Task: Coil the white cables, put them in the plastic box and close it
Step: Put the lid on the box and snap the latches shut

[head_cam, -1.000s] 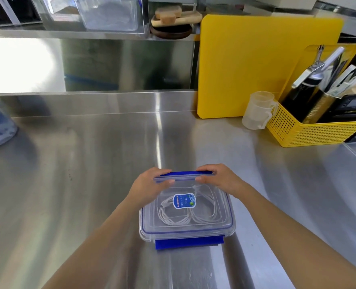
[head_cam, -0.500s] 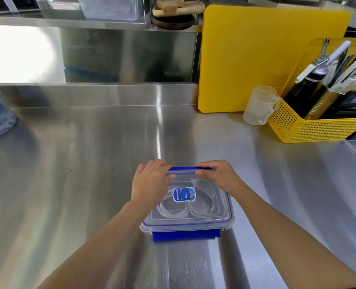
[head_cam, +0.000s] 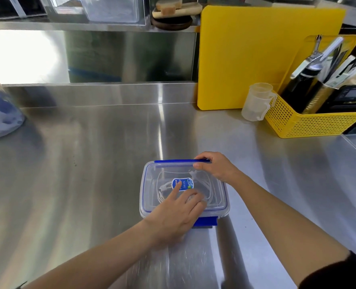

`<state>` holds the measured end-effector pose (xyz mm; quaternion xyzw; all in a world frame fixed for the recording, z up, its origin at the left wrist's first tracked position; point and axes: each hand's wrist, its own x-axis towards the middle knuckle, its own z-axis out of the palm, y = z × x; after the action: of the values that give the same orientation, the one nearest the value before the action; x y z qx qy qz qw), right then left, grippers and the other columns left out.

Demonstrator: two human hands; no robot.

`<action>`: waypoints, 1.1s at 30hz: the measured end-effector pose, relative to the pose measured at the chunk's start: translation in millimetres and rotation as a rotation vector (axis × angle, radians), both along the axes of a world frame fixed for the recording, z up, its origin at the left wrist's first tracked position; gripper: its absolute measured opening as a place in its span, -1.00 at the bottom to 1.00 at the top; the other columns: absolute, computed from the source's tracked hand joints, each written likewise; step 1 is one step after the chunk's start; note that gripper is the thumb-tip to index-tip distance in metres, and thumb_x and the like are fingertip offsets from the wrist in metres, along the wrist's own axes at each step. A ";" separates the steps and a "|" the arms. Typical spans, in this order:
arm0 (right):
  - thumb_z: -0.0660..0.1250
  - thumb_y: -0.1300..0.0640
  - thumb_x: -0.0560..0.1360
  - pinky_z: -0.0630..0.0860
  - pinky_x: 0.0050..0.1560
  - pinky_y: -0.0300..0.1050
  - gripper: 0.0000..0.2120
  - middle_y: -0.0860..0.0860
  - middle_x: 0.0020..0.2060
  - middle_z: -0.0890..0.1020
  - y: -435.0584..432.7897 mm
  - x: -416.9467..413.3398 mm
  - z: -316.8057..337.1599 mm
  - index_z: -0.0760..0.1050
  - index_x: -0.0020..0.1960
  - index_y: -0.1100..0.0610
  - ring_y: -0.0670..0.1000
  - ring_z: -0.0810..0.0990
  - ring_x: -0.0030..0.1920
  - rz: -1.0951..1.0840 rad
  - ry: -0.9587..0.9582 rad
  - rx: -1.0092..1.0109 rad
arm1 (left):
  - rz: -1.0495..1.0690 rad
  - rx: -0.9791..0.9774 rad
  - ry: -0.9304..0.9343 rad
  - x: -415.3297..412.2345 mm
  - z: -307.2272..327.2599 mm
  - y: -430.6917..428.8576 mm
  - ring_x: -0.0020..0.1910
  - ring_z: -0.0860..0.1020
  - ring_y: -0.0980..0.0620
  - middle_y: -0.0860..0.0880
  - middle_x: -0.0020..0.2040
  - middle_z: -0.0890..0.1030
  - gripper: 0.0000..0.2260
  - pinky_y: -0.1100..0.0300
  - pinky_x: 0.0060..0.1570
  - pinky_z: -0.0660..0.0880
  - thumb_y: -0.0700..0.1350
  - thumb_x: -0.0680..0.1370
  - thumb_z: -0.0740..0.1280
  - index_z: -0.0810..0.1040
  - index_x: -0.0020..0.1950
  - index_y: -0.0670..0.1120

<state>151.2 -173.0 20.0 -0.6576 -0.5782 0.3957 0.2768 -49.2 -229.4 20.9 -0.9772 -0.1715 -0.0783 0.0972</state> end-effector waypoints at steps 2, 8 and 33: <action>0.31 0.04 0.49 0.52 -0.12 -0.24 -0.87 -0.03 -0.04 0.56 0.9 -0.4 1.2 0.47 0.03 0.01 -0.03 0.53 -0.03 0.024 -0.044 -0.006 | 0.005 0.035 0.049 -3.1 -3.0 -0.9 0.12 0.59 -0.09 -0.08 0.10 0.64 -0.43 -0.19 0.13 0.49 0.04 0.24 0.49 0.35 0.14 -0.09; 0.29 0.03 0.51 0.49 -0.15 -0.27 -0.82 -0.04 -0.04 0.55 -2.3 -1.8 3.8 0.46 0.08 0.04 -0.04 0.52 -0.02 0.030 -0.055 -0.008 | 0.086 0.070 0.209 -1.1 -11.6 -5.2 0.22 0.54 -0.11 -0.10 0.21 0.58 -0.20 -0.24 0.14 0.48 0.07 0.21 0.54 0.29 0.35 -0.08; 0.05 -0.19 0.54 0.37 0.16 0.05 -0.63 0.04 0.09 0.60 11.0 -47.2 8.2 0.34 0.09 0.10 0.06 0.56 0.02 0.239 -0.704 0.123 | 0.030 0.144 -0.061 6.4 -39.8 7.8 0.26 0.53 -0.14 -0.17 0.26 0.57 -0.55 -0.13 0.12 0.52 0.14 0.60 -0.04 0.34 0.34 -0.09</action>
<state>104.1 -162.0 28.2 -0.6637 -0.7331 0.1393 0.0517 -42.8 -221.6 -18.8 -0.9622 -0.1827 -0.1189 0.1631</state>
